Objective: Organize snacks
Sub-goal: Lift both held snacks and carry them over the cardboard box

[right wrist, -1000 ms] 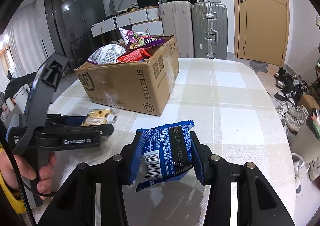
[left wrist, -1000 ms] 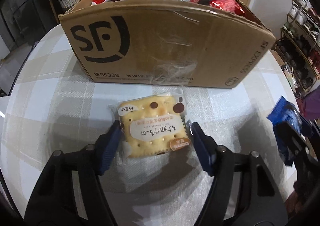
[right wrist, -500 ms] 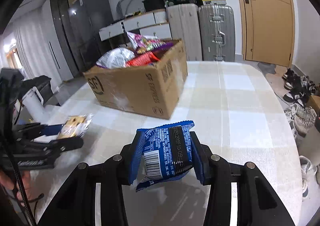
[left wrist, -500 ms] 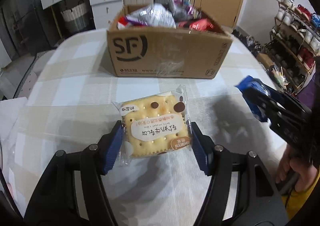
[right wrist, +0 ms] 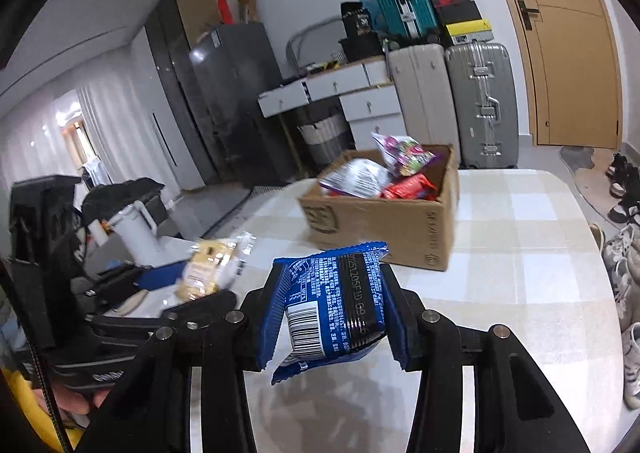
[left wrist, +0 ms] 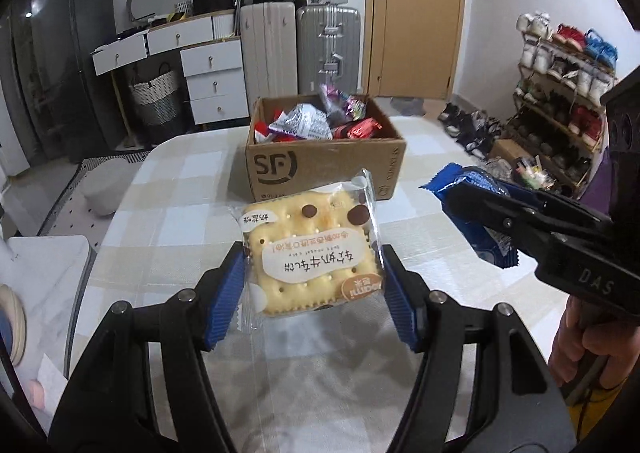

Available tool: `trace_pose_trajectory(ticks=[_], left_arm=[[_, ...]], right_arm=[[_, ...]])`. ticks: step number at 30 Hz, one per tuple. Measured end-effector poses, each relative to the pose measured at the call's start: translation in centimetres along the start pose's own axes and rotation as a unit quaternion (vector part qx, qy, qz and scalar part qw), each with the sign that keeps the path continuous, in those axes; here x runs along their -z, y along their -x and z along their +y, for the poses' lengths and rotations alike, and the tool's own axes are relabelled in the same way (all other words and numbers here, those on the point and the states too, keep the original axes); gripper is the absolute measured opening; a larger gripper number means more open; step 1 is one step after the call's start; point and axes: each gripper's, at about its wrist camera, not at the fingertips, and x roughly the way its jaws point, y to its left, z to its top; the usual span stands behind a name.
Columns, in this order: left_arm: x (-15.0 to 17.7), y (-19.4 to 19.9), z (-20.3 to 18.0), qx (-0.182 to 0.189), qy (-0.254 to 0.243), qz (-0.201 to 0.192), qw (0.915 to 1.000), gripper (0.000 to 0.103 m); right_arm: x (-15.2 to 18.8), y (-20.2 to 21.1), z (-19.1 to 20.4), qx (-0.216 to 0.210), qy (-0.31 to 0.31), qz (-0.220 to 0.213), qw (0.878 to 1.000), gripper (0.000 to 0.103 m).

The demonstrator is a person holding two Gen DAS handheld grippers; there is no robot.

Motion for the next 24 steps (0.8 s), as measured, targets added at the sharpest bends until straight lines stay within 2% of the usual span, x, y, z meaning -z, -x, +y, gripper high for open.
trace_pose_trajectory(ticks=[5,14,24], left_arm=[[0.8,3.7,0.8,0.015,0.009,-0.020,0.9997,0.062],[2.8,10.0,2.8,0.031,0.031,-0.048,0.9979,0.063],[4.3,13.8,4.3,0.040,0.039,-0.061,0.9966,0.063]], right_arm=[[0.3,2.7,2.5,-0.006,-0.010,-0.015,1.000,0.045],[0.8,5.4,6.7,0.009,0.023,-0.024,0.999,0.045],[2.4,6.4,8.8,0.006,0.026,-0.029,0.999,0.045]])
